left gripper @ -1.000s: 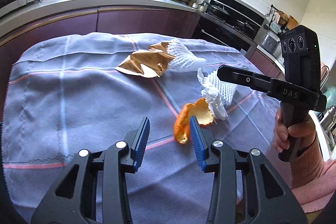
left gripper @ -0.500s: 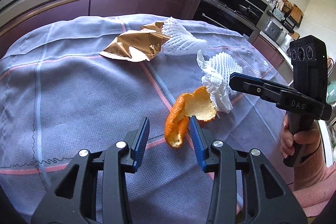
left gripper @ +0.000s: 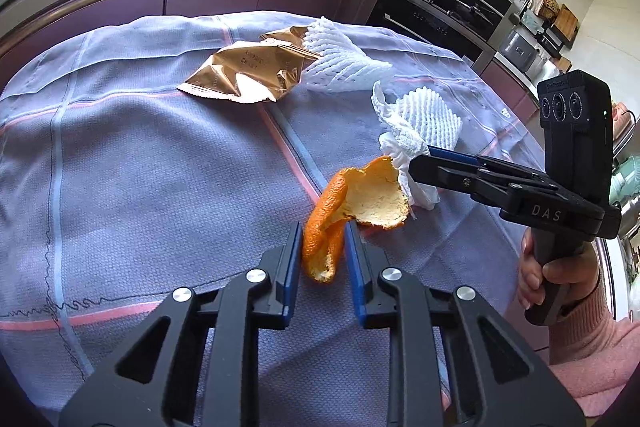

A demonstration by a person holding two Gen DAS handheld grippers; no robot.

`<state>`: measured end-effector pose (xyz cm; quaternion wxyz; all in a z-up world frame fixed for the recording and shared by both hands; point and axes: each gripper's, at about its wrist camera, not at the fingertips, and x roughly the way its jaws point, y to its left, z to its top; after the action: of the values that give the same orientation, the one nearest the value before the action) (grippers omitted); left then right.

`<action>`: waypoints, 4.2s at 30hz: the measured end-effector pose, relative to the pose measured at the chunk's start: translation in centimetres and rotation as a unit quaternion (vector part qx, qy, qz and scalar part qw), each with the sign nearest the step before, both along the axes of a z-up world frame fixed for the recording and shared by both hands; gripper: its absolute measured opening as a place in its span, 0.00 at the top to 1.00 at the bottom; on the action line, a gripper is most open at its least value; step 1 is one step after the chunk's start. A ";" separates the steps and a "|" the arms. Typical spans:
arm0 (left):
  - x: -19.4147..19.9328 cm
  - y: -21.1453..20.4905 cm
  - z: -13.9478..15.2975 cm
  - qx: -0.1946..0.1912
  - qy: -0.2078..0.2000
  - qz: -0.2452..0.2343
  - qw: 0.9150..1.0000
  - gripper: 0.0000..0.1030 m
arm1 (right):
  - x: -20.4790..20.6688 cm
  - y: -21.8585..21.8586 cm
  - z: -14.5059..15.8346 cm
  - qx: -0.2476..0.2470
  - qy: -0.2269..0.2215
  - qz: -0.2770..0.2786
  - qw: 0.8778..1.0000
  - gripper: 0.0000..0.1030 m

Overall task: Collect trash
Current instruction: 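Grasp the small orange peel with the left tool while the right tool grasps the white tissue, then carry the peel and tissue to the teal bin and release both, then move both open tools back over the gold wrappers and foam nets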

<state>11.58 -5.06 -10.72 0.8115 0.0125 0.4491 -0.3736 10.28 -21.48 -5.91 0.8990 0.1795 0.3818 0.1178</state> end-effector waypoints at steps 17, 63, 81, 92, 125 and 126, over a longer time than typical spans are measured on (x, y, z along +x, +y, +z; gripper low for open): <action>-0.4 3.2 1.5 -0.032 -0.011 0.038 0.999 0.85 | -0.3 0.9 1.4 0.008 -0.024 0.016 1.000 0.86; -5.4 29.3 10.8 -0.066 -0.137 0.294 0.944 0.87 | 7.5 22.6 7.4 0.021 -0.072 0.289 0.954 0.86; -3.4 39.7 6.1 -0.021 -0.100 0.411 0.906 0.87 | 12.5 35.2 5.1 -0.014 -0.022 0.380 0.925 0.86; 0.0 40.9 1.7 0.003 -0.052 0.425 0.904 0.86 | 15.2 39.0 1.3 -0.053 0.037 0.383 0.922 0.84; 1.2 33.8 2.7 -0.016 -0.086 0.350 0.933 0.68 | 13.0 33.2 3.0 -0.008 0.008 0.353 0.936 0.73; 1.0 33.2 3.2 -0.020 -0.091 0.342 0.935 0.68 | 12.6 32.6 3.3 -0.006 0.002 0.349 0.937 0.72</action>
<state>12.57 28.15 -7.57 0.9279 -0.1245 0.3423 -0.0794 22.91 11.09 -2.56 0.8017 0.0296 0.4225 0.4218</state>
